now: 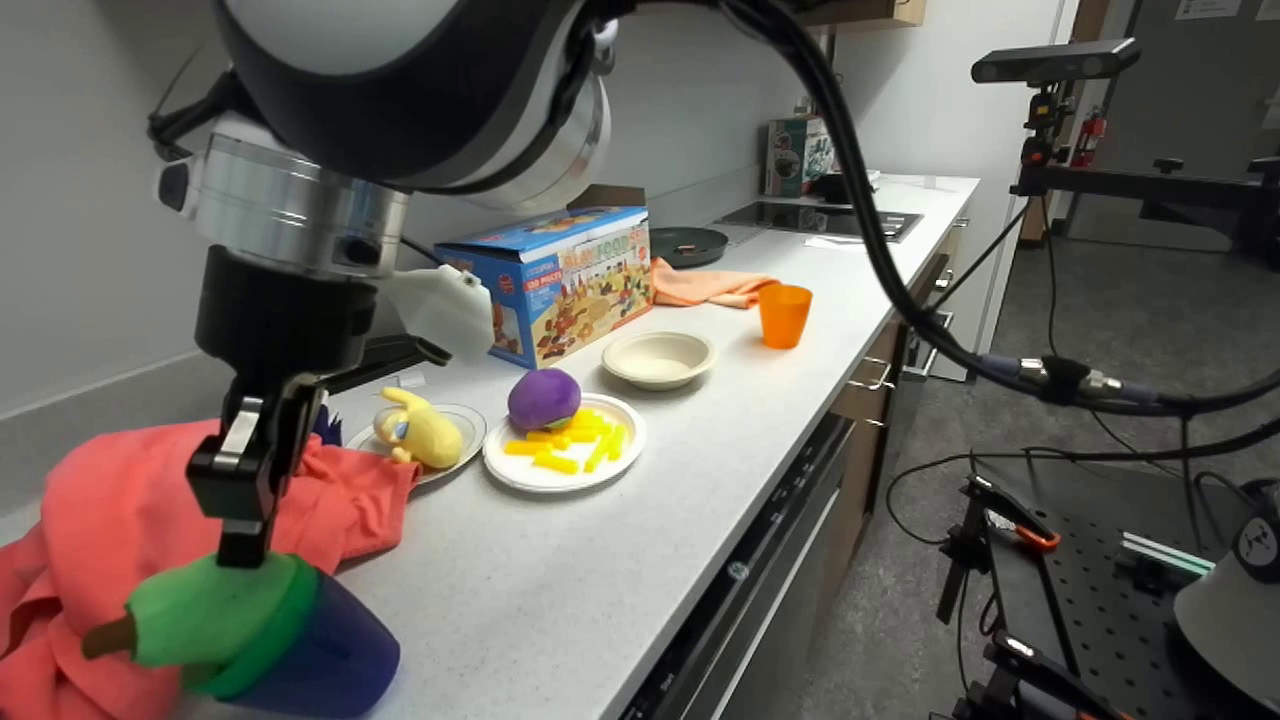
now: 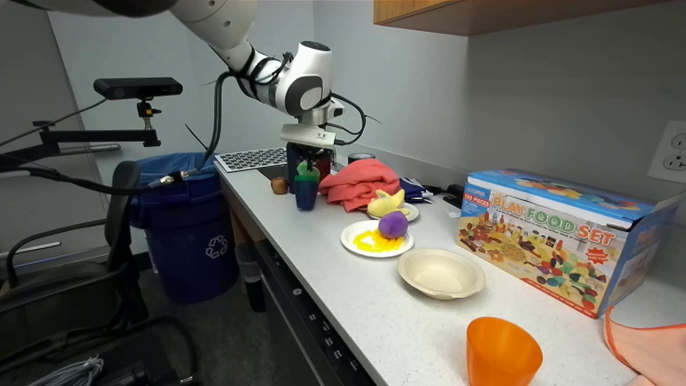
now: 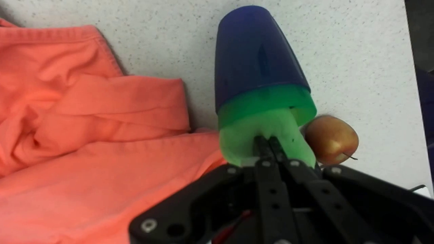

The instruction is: Remove the green object from the cup

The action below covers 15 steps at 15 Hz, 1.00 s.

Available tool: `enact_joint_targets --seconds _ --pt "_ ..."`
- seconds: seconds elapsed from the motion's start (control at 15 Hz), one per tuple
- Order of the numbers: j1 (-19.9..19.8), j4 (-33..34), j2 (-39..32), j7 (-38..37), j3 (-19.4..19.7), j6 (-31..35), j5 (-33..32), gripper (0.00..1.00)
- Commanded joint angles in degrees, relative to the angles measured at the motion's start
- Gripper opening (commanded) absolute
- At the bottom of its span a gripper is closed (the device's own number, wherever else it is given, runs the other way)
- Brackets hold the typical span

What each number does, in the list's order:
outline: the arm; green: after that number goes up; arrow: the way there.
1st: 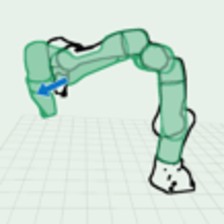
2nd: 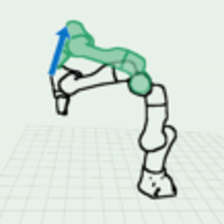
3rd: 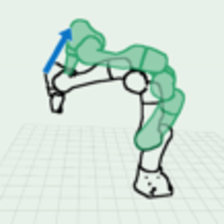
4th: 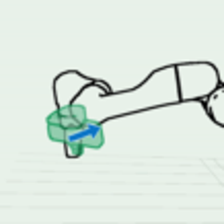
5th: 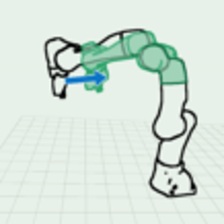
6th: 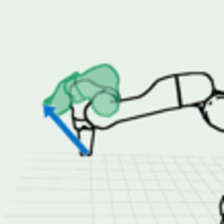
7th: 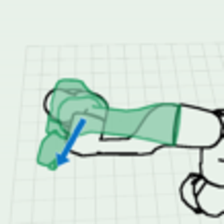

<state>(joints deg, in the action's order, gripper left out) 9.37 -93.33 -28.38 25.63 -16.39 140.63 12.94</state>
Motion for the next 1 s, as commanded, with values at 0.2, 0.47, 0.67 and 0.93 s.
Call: enact_joint_targets --seconds 0.2,0.47,0.67,0.93 --pt "-1.0 1.2 -0.5 0.0 -1.0 -2.4 -0.6 0.0" --pt "-1.2 1.6 -0.3 -0.1 -0.8 -7.0 -0.8 0.0" --pt "-1.2 2.2 -0.4 1.0 -0.6 -10.4 -1.2 0.0" --pt "-0.4 2.3 -0.3 -0.9 0.5 -10.1 -3.0 0.0"
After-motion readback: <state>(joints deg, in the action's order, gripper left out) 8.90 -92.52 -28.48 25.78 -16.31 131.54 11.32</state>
